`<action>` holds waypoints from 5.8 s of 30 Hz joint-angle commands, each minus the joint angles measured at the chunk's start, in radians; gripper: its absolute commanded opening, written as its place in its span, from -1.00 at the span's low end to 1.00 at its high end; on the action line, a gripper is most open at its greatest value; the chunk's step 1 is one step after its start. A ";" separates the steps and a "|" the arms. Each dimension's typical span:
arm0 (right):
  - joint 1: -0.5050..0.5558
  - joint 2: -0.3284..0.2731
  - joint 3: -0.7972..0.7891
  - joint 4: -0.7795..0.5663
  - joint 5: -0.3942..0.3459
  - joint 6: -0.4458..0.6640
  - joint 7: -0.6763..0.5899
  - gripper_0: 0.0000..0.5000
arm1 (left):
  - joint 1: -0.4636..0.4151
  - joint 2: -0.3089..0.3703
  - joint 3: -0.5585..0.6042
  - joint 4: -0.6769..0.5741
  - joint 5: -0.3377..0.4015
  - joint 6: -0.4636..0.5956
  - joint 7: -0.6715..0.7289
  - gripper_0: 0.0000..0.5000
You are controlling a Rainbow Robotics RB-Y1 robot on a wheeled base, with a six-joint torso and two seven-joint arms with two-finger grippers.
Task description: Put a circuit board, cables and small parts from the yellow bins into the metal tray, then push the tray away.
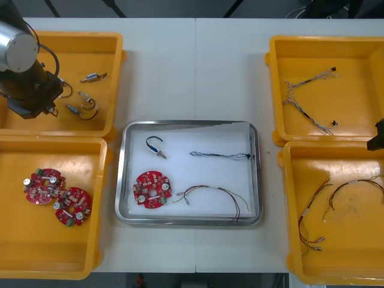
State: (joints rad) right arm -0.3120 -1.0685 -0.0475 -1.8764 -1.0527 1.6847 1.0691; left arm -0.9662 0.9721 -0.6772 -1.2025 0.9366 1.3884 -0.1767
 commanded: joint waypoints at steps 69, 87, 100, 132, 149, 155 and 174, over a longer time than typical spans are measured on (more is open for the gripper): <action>0.010 -0.011 -0.032 -0.066 0.020 0.055 0.032 1.00 | 0.144 -0.599 -0.099 -0.471 -0.522 0.255 0.339 -1.00; 0.010 -0.011 -0.032 -0.066 0.020 0.055 0.032 1.00 | 0.155 -0.593 -0.146 -0.479 -0.579 0.245 0.341 0.64; 0.010 -0.011 -0.032 -0.066 0.020 0.055 0.032 1.00 | 0.106 -0.494 0.015 -0.707 -0.384 0.454 0.299 1.00; -0.202 0.004 0.218 -0.210 -0.079 0.043 0.132 1.00 | 0.555 0.206 0.680 -0.893 0.176 0.388 -0.483 1.00; -0.493 0.125 0.580 -0.152 -0.107 -0.051 0.523 1.00 | 0.949 0.272 0.897 -0.911 0.146 0.147 -0.699 1.00; -0.579 0.208 0.704 -0.138 -0.059 -0.051 0.651 1.00 | 0.954 0.270 0.889 -0.939 0.146 0.129 -0.716 1.00; -0.636 0.504 1.057 -0.109 0.148 -0.046 0.706 1.00 | 0.974 0.257 0.889 -0.968 0.168 0.101 -0.767 1.00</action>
State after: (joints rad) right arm -0.9140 -0.6320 0.9648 -1.9969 -0.9251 1.6404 1.7964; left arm -0.0123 1.1952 0.1934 -2.1435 1.0969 1.4993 -0.8373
